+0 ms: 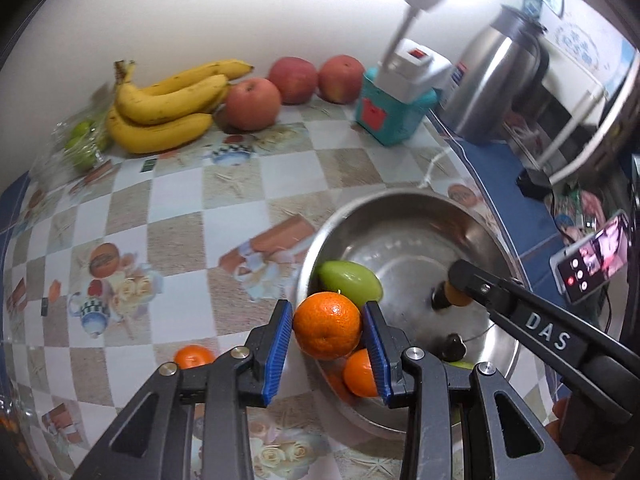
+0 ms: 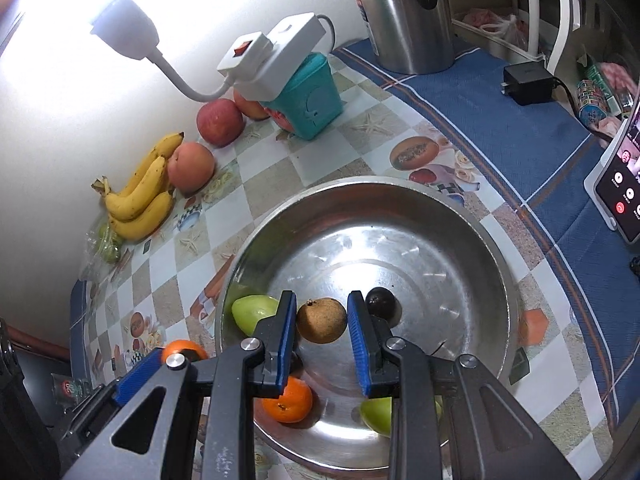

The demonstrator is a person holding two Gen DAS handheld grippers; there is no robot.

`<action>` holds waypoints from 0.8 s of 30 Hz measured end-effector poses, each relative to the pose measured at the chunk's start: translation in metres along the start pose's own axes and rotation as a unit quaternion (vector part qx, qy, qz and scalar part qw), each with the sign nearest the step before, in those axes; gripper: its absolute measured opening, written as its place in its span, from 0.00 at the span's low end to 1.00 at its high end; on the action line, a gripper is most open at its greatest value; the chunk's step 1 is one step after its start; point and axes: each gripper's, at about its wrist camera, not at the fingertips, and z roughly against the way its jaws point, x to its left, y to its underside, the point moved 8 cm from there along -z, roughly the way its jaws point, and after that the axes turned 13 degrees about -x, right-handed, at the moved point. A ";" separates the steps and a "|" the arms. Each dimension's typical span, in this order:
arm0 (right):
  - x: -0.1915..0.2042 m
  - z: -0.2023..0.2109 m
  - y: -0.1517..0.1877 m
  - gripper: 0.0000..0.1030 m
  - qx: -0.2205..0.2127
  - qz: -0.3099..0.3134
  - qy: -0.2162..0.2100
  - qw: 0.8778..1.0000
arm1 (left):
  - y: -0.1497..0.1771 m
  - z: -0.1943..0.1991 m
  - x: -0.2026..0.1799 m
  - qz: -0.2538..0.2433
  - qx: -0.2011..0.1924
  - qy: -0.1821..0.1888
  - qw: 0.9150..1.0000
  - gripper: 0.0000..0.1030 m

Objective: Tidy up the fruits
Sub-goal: 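Carry the mandarin with the left gripper while the right carries the kiwi over the bowl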

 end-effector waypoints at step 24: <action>-0.015 -0.034 0.025 0.27 0.057 -0.007 0.025 0.998 | 0.014 -0.029 -0.001 0.001 0.019 0.001 1.000 0.38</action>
